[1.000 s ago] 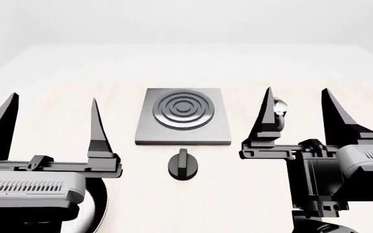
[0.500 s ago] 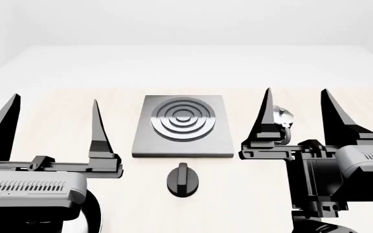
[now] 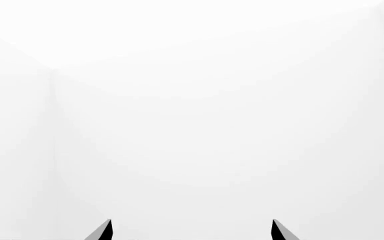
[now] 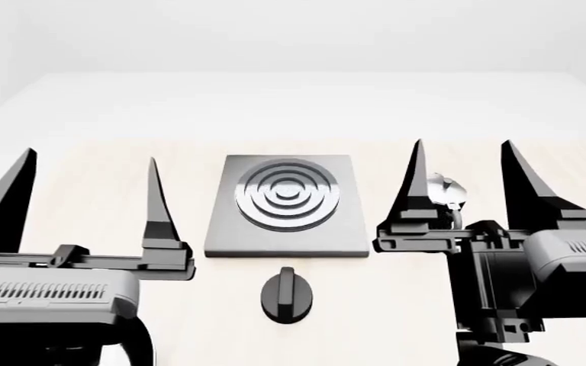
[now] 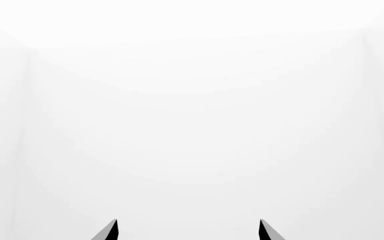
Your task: Turn on the stove and put the moka pot on it.
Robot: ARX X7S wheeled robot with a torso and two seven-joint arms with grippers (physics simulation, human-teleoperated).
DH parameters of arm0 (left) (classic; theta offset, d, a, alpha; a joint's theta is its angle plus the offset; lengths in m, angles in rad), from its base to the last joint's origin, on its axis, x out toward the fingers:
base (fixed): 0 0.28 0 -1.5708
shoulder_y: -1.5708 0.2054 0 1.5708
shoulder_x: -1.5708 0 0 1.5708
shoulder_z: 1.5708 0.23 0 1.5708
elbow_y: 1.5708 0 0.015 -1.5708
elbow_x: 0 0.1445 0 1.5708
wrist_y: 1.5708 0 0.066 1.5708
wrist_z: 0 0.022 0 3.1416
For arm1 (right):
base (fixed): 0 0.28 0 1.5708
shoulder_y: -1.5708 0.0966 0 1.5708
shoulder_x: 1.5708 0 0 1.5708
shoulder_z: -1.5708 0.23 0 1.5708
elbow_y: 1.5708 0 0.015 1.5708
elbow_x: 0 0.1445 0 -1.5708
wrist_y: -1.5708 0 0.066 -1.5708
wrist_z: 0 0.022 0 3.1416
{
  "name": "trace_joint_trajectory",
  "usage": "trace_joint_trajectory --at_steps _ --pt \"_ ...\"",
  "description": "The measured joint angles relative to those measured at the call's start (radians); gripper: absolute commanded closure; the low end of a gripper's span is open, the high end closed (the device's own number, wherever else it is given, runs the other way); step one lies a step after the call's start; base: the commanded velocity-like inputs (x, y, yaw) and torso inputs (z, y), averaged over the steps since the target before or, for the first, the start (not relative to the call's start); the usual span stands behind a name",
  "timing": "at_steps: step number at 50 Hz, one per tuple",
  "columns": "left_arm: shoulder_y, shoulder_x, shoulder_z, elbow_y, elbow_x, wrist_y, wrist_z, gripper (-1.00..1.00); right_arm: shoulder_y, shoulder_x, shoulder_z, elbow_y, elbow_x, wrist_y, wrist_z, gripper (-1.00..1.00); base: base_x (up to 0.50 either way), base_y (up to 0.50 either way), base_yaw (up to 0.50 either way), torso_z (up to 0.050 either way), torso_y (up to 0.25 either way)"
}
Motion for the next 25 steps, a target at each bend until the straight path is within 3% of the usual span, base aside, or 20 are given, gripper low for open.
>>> trace_joint_trajectory --at_steps 25 --pt "-0.043 -0.001 0.051 -0.119 -0.059 -0.070 0.040 -1.00 -0.001 0.015 -0.011 -0.009 0.015 -0.017 0.011 -1.00 0.00 0.00 0.00 0.000 0.000"
